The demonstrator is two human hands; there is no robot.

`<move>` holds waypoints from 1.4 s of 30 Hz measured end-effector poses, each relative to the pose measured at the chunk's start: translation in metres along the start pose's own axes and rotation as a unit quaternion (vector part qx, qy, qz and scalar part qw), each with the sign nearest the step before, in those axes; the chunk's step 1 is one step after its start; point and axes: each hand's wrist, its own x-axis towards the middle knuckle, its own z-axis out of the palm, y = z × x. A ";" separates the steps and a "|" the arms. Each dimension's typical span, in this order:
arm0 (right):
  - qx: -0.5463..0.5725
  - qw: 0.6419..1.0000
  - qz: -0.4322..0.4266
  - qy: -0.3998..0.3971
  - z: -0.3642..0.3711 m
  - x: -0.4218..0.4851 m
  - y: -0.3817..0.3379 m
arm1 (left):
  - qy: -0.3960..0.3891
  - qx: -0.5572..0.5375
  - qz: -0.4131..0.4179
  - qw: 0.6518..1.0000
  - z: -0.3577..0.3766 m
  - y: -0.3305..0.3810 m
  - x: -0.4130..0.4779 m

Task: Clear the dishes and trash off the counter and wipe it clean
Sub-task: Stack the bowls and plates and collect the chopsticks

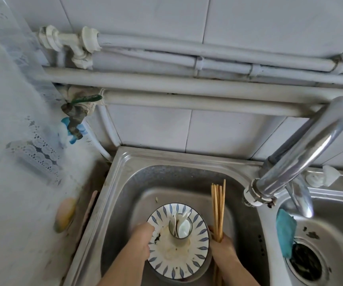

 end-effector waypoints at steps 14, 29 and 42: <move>-0.397 0.897 -0.178 0.078 -0.014 -0.013 -0.036 | -0.035 -0.088 0.086 0.992 0.000 0.009 -0.029; -0.550 0.802 -0.229 0.054 0.025 -0.025 -0.032 | -0.065 -0.125 0.135 0.981 -0.024 -0.015 -0.072; -0.495 0.845 -0.199 0.023 0.032 -0.026 -0.032 | -0.088 -0.112 0.061 0.988 -0.014 -0.026 -0.056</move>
